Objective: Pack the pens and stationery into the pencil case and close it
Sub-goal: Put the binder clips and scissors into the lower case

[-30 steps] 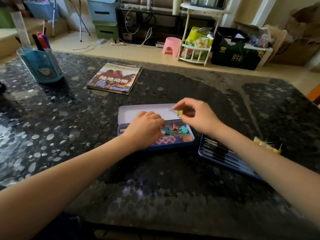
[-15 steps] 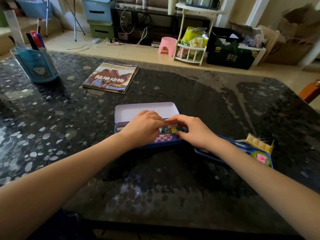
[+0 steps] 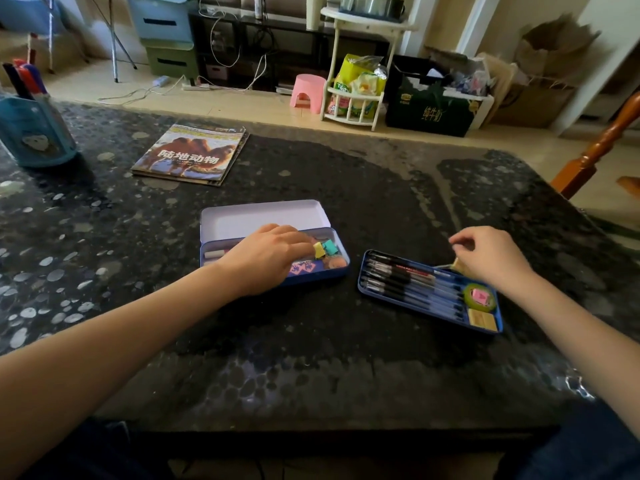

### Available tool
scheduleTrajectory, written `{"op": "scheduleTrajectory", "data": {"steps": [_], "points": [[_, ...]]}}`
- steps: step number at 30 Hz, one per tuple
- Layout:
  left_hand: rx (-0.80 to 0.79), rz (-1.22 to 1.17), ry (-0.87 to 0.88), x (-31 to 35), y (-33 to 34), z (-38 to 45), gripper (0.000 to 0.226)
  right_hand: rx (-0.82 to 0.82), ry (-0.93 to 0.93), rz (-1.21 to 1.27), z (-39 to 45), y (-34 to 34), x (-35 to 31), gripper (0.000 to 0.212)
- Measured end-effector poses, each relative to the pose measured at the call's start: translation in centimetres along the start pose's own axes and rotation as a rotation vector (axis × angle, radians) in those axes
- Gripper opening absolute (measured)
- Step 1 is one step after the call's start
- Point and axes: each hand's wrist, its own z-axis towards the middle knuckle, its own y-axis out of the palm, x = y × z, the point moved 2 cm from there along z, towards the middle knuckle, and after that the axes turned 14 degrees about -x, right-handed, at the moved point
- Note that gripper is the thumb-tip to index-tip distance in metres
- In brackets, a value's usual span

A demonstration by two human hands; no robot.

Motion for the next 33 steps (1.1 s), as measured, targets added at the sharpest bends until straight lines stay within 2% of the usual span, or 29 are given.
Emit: {"op": "scheduleTrajectory", "data": {"steps": [5,16,21,27,30,33], "points": [[0.04,0.012,0.056,1.9,0.1,-0.6,0.035,-0.238,0.096,-0.057,0.1,0.3,1.7,0.033],[0.031,-0.024,0.015,3.4,0.7,-0.8,0.037,-0.159,0.024,-0.002,-0.9,0.8,1.7,0.052],[0.017,-0.061,0.021,3.0,0.9,-1.1,0.036,-0.097,-0.023,-0.075,-1.3,0.4,1.0,0.026],[0.181,-0.274,-0.056,1.0,0.0,-1.7,0.024,0.051,-0.197,-0.162,-2.5,-1.0,-1.5,0.016],[0.268,-0.383,-0.144,-0.2,-0.7,-1.9,0.023,0.145,-0.347,-0.063,-3.4,-1.6,-3.3,0.011],[0.312,-0.528,-0.163,-0.1,-1.4,-1.6,0.025,0.195,-0.455,0.231,-4.7,-1.7,-6.6,0.011]]}}
